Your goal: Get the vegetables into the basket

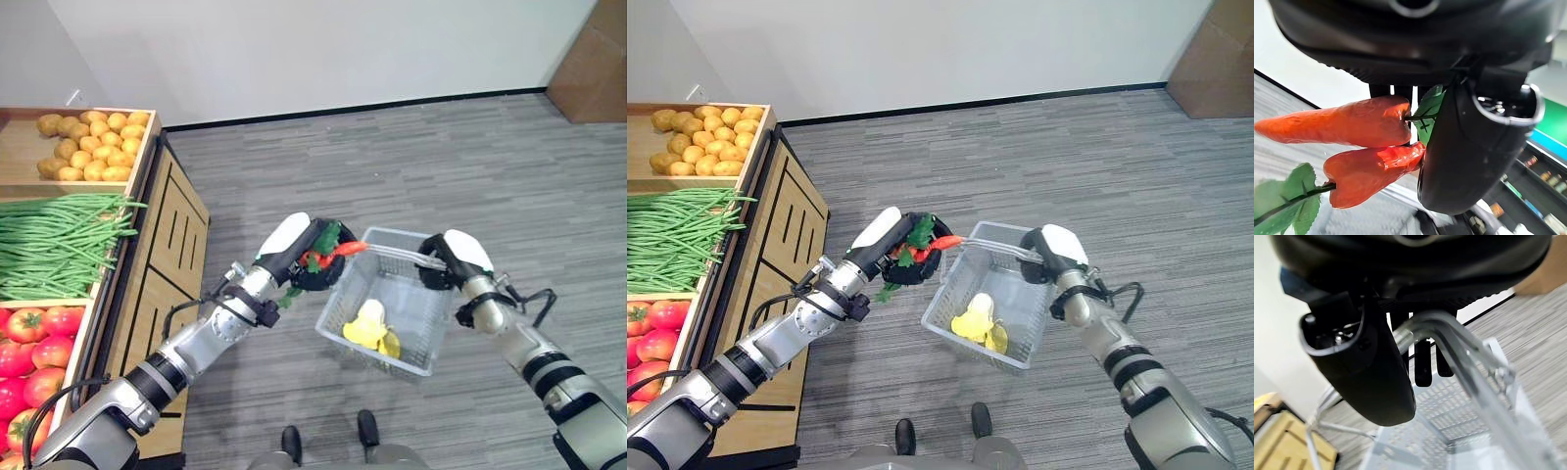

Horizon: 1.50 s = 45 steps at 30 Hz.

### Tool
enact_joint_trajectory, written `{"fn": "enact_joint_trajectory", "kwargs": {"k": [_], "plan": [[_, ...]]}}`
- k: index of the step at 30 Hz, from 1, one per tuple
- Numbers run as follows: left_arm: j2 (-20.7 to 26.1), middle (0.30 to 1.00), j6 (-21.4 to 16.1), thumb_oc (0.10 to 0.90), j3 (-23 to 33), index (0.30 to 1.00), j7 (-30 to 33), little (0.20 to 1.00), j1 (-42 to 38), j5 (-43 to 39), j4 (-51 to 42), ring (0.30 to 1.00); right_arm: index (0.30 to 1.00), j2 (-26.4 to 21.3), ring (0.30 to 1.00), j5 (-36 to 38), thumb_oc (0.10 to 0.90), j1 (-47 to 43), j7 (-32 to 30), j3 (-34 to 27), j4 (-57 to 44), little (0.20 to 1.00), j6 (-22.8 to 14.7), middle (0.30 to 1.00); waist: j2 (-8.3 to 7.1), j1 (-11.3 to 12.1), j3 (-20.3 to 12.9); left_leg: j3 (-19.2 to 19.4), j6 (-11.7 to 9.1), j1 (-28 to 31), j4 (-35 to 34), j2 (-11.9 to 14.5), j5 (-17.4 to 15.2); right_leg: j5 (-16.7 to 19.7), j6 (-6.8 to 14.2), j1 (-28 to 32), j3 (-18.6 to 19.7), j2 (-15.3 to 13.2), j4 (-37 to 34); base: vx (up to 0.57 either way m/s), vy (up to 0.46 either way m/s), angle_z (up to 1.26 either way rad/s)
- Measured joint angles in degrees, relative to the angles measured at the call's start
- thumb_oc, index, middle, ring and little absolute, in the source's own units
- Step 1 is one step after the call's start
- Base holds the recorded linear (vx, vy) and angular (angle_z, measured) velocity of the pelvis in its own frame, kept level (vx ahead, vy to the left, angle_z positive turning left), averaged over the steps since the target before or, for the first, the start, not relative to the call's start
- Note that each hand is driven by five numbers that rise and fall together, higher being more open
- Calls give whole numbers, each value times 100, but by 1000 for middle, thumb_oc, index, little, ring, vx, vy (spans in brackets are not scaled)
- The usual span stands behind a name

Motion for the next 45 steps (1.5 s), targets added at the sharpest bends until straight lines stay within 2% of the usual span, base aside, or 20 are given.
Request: {"fn": "enact_joint_trajectory", "kwargs": {"k": [7,16,22,29,33,34,35,36,41,45], "plan": [[-130,300,0,400,-372,300,-264,300,-12,-22,-135,300,300,180,300,397,400,-58,-4,0,-633,300,-6,300,2,-12,1,23,0,0,0,1,0,0,0,-9,18,3,0,0,0,0],[-187,300,1,400,-522,300,-406,300,-32,144,-63,300,300,226,300,563,400,-124,-8,0,-1115,300,-22,300,2,-29,1,33,0,2,0,1,0,0,0,-12,24,5,1,0,0,0],[-283,300,52,400,-508,300,-437,300,-53,721,714,300,300,229,300,918,400,-95,41,89,-1619,300,-34,300,2,-156,1,67,0,12,0,9,0,2,1,-24,62,18,0,1,-2,-2],[-440,300,158,400,-452,300,-198,300,-67,1507,1463,300,300,358,300,1573,400,175,384,225,-2250,300,-58,300,1,-148,1,199,0,40,-1,47,-1,15,-9,-47,151,61,1,2,0,-8],[-456,300,317,400,-280,300,-28,300,-74,2031,1972,300,300,382,300,1904,400,319,772,671,-2614,300,-69,300,0,-212,1,265,-1,51,-1,64,-1,27,6,-74,237,86,1,-8,3,-11],[-456,415,342,482,-261,415,-9,415,-78,2104,2020,415,300,392,300,1905,400,339,836,702,-2622,300,-76,300,0,-209,1,270,-1,51,-1,65,-1,28,8,-76,241,88,1,0,0,0],[-461,931,360,851,-242,931,62,931,-81,2239,2101,931,300,400,300,1923,400,360,912,745,-2622,300,-76,300,-3,-204,2,276,-1,49,-1,66,-1,31,16,-85,251,89,1,-17,-1,-3],[-466,1000,360,900,-240,1000,131,1000,-83,2336,2189,1000,300,404,300,1977,400,361,924,784,-2622,300,-77,300,-5,-198,1,291,-1,51,-1,68,-1,31,22,-85,256,92,1,-13,1,-3],[-496,1000,531,900,-237,1000,209,1000,-81,2816,2725,1000,300,322,300,1999,400,372,1018,888,-2622,300,-77,300,-10,-198,4,323,-1,49,-2,68,-1,38,43,-105,295,93,1,-6,0,-4],[-496,1000,583,900,-231,1000,217,1000,-81,2907,2742,1000,300,227,300,1998,400,372,1017,887,-2622,300,-77,300,-14,-181,3,324,-1,50,-2,68,-2,41,43,-105,294,93,1,0,0,0]]}}
